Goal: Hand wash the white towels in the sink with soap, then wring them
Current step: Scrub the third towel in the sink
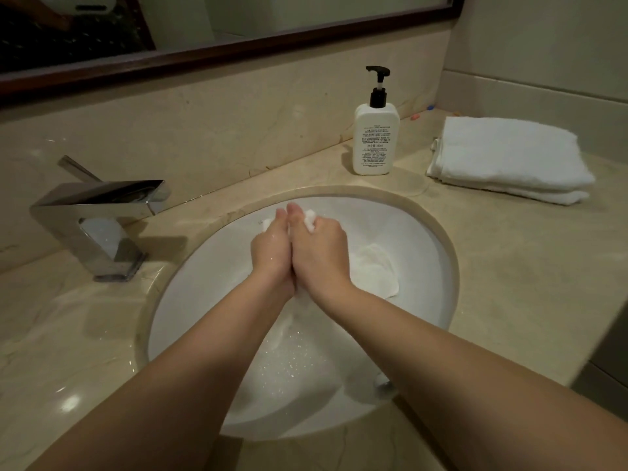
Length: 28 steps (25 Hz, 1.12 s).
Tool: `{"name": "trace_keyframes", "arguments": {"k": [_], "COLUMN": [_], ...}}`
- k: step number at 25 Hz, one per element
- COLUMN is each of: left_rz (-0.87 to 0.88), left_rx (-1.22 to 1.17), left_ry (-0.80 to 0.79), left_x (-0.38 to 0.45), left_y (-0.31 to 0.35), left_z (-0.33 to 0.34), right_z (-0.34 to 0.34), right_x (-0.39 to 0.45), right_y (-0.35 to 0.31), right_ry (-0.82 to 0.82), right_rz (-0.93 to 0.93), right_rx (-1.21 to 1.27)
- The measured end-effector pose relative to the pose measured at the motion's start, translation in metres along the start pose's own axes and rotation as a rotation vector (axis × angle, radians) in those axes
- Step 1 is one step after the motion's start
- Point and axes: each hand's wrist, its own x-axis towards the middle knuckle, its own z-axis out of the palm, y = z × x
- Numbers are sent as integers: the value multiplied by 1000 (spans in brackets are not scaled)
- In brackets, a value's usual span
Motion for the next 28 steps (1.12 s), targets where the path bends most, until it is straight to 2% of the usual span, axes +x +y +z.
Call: {"name": "trace_keyframes", "arguments": {"k": [2,5,7,11,13,16,19,21,24,28], "left_rz": [-3,11,4,84,134,167,369,423,296,269], "left_rx": [30,142,156,151,160,332,648,751,823,698], "left_ry": [-50,-168,-158,128,114,-5,10,-48,-229,-365], "left_x": [-1,-8,-9,11,25,39,44,41,34,26], "left_y": [0,0,0,5,13,16,9,9,12,13], "left_z": [1,8,7,-14,-28,-43,-44,-40,-43,-42], "right_z": [-3,-14,-16,-30,-46,-61,-63,-62,-66,-61], "right_x": [7,25,23,23,35,46,50,53,53,42], "right_y": [-2,3,8,10,13,22,24,23,22,17], "right_ry": [35,148,126,-38,-188,-362,-277,-187,-102,-80], "right_rz": [13,169,202,93,34,-41,-105,-122,-46,24], "right_rx": [-64,90,127,105,83,-157,-360,-397,-207,100]}}
